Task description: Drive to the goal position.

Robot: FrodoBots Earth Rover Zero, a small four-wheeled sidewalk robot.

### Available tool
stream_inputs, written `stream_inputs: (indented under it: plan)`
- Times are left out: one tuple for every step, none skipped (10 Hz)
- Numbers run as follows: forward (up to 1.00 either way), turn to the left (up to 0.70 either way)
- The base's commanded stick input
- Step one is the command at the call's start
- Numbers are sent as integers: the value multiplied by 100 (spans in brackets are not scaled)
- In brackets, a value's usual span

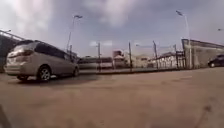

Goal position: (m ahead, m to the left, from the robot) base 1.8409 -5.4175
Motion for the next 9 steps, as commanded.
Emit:
stream_inputs:
  plan:
    - [70,0]
    - [70,0]
    - [70,0]
    - [70,0]
    - [70,0]
    - [70,-12]
    - [70,-33]
    - [70,-35]
    - [70,-35]
